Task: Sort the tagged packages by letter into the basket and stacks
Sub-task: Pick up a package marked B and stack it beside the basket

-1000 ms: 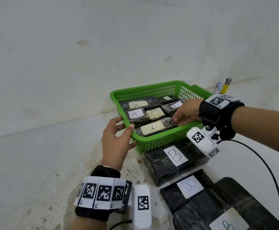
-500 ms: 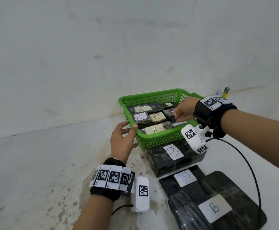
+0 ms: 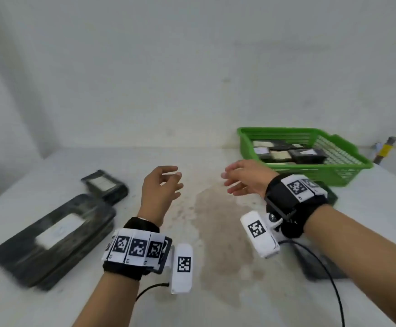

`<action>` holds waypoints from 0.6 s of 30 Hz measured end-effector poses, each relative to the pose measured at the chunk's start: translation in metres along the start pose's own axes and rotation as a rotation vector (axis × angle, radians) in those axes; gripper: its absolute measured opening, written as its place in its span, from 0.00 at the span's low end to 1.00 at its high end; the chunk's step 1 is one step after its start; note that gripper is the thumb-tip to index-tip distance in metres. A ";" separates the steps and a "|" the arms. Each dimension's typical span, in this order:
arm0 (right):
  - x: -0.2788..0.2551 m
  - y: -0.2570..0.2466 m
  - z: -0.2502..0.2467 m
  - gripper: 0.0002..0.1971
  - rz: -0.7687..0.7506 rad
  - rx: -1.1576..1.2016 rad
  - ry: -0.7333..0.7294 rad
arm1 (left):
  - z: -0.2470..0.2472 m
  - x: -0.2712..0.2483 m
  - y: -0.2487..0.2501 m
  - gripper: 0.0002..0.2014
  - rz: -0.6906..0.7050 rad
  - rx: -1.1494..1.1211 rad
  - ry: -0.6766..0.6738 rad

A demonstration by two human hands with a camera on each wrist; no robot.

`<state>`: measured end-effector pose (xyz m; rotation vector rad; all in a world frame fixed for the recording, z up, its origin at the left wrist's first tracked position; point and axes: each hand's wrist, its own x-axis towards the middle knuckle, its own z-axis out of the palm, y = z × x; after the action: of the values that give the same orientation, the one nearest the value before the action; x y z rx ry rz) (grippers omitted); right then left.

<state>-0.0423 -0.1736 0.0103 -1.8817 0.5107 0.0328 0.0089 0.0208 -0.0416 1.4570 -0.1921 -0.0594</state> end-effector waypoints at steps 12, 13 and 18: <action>-0.020 -0.023 0.217 0.33 -0.010 0.000 -0.190 | -0.174 -0.071 0.031 0.05 0.111 0.051 0.349; -0.020 -0.025 0.226 0.33 -0.007 -0.008 -0.192 | -0.181 -0.074 0.030 0.06 0.103 0.047 0.363; -0.015 -0.021 0.254 0.20 -0.087 -0.035 -0.130 | -0.203 -0.080 0.024 0.06 0.081 0.029 0.389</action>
<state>0.0081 0.0663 -0.0609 -1.9197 0.3406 0.1061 -0.0382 0.2348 -0.0463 1.4585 0.0671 0.2918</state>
